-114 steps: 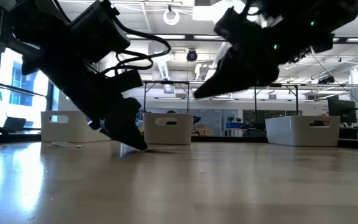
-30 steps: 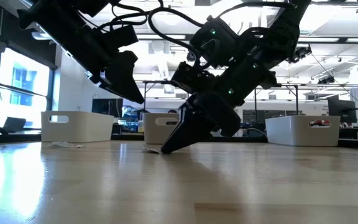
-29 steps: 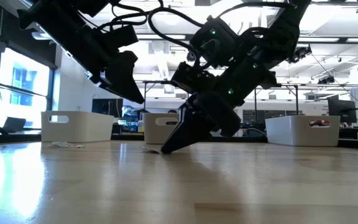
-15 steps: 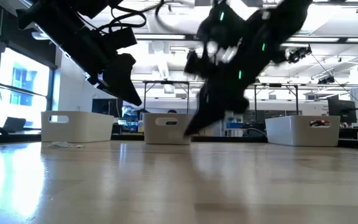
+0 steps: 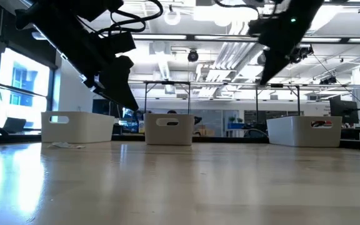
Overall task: Pick & Place First Aid Supplies
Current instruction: Put the orange pad into the right gray bin
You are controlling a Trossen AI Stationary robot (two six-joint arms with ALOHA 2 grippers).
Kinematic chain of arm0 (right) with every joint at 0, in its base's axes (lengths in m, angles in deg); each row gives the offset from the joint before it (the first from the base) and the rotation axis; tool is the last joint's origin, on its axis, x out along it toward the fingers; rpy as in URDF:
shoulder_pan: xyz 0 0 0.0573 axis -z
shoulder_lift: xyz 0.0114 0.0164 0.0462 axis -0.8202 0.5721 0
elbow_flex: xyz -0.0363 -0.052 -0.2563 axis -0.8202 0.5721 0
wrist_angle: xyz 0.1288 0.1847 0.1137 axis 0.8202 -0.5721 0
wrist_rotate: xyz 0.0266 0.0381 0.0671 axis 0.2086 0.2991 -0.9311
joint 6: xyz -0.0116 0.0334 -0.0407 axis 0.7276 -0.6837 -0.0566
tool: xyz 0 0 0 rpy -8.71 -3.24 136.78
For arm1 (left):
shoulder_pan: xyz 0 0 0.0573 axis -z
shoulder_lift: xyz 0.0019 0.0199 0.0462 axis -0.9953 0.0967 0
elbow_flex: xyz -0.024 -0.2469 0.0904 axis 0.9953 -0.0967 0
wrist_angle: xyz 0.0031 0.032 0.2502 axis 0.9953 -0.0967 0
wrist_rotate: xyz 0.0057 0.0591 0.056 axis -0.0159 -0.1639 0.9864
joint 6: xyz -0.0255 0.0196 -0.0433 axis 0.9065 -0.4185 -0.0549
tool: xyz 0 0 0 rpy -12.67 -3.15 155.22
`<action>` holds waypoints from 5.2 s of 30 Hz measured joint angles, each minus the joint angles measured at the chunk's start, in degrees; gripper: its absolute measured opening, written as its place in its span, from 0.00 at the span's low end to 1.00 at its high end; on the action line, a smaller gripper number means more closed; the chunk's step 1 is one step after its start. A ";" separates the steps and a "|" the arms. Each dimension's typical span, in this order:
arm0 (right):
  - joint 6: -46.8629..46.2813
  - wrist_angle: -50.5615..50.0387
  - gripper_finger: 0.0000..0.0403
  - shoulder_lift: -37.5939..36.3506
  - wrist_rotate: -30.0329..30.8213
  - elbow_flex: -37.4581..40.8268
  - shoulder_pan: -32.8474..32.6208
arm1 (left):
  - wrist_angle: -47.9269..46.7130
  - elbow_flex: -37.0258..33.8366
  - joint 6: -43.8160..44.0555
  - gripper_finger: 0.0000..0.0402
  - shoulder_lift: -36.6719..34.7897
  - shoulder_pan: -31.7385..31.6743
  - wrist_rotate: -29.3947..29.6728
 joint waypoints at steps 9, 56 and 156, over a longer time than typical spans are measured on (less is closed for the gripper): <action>-10.19 -14.00 0.00 -5.85 3.60 1.33 15.77 | 0.55 0.00 0.02 0.48 0.02 0.02 -0.44; 1.28 19.52 0.25 -5.86 -3.30 4.20 9.46 | -35.72 -4.50 22.21 0.48 -8.16 -0.34 -12.16; 34.26 56.70 0.16 49.42 -24.30 -13.00 -2.77 | 14.35 -10.84 -7.50 0.48 -0.42 -1.09 -16.48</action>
